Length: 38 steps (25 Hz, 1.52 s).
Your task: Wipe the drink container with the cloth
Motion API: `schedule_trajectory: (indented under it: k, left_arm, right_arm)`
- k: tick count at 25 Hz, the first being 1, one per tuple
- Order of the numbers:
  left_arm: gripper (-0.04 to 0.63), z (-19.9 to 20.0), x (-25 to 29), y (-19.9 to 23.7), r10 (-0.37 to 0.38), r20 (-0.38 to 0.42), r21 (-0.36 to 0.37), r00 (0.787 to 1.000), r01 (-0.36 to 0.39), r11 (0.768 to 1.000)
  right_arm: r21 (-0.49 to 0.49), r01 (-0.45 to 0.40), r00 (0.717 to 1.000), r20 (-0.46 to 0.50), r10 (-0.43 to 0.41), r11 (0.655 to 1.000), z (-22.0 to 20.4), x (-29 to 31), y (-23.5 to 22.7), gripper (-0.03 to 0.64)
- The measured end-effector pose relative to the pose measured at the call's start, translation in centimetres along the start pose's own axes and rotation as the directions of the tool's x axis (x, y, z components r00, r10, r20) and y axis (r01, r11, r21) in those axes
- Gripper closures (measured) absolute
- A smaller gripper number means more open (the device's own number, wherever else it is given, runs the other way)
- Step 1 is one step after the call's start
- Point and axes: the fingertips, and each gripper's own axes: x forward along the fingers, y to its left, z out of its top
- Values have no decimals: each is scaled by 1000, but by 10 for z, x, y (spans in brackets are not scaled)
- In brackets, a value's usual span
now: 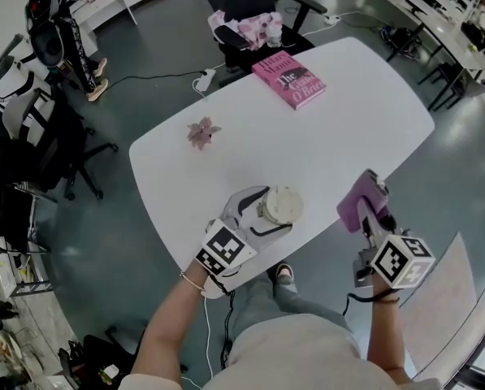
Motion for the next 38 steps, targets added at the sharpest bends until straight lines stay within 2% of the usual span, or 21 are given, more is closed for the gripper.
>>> schedule_trajectory:
  k: [6,10,15,20,23,29,38]
  left_arm:
    - [216,0,0,1,2,1,1,1000,-2,1000]
    - [218,-1,0,0,1,9,4,1000,-1,1000]
    - [218,-1,1,0,4,10,1,1000,-4,1000]
    - [219,-2,3,-1,-2,13,5,1000,2,1000]
    - [219,-4,2,1,-1,21,2,1000,1,1000]
    - [219,-5,2,1,4,24,-1,1000,-4,1000]
    - [219,-6,4,2,4,26,-2,1000,-3,1000]
  right_arm:
    - [-14,-26,999,-29,25,1000,2,4,3,535]
    - [-2,-115,990,-85,115,993,0,7,18,535]
    - [-54,-197,972,-139,188,979,6,8,35,535]
    - [-81,-285,942,-208,264,955,9,3,57,535]
    - [-111,-360,909,-268,321,926,10,2,76,535]
    - [-160,-516,809,-414,417,841,11,1,115,535]
    - [-224,-641,677,-615,404,734,-6,10,148,535]
